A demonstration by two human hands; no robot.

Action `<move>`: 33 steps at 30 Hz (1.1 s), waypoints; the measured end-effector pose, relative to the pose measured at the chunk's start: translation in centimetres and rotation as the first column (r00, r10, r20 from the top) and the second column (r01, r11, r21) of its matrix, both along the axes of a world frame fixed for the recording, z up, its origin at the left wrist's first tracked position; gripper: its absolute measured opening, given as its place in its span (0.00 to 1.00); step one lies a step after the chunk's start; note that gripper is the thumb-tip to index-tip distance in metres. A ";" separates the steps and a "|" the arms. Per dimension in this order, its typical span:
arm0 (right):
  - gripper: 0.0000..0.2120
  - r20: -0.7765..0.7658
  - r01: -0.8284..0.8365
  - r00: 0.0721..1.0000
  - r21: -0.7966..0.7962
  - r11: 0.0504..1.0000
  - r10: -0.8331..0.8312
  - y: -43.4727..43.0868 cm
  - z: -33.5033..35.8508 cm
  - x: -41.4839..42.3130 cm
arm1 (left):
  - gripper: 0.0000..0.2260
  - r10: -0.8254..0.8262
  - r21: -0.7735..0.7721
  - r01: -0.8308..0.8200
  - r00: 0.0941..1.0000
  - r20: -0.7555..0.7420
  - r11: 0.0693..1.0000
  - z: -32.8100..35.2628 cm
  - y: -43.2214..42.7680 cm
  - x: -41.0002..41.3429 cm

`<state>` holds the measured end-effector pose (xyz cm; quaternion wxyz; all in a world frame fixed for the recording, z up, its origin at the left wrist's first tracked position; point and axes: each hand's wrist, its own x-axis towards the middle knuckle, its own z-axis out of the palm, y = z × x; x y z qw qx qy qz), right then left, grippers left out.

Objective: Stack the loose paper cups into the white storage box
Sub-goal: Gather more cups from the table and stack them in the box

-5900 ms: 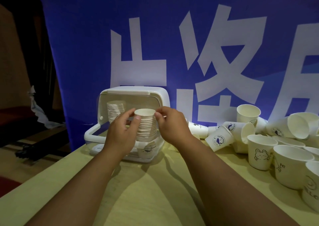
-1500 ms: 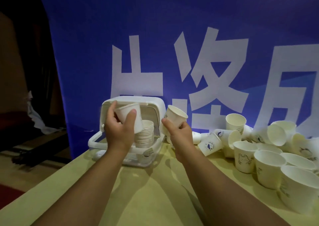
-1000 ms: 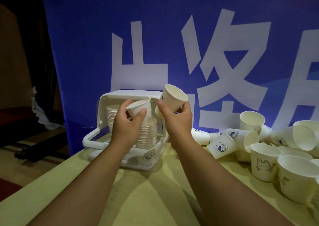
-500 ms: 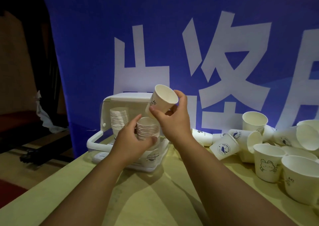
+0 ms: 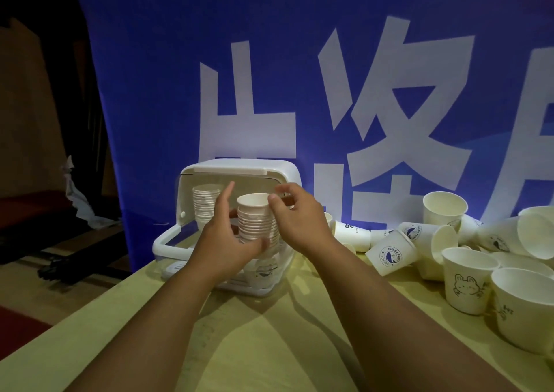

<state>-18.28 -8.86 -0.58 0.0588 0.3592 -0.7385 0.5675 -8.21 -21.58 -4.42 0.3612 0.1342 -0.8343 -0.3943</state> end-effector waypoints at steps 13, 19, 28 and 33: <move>0.17 -0.010 -0.048 0.999 0.153 0.987 0.050 -0.4 -0.9 -0.5 | 0.45 0.022 -0.056 -0.017 0.995 0.101 0.998 0.4 -1.2 0.2; 0.19 -0.015 -0.152 0.987 0.276 0.949 0.162 -1.0 -2.5 -0.6 | 0.41 0.092 -0.033 -0.090 0.993 0.078 0.995 0.8 -2.1 0.1; 0.14 -0.366 0.090 0.931 0.267 0.959 0.014 -0.5 -5.7 -0.2 | 0.29 0.269 -0.024 -0.268 0.954 0.129 0.963 1.3 -3.3 -2.4; 0.11 -0.345 0.092 0.938 0.169 0.981 -0.028 -0.3 -6.7 -0.4 | 0.32 0.321 -0.045 -0.317 0.935 0.151 0.947 1.8 -3.9 -3.8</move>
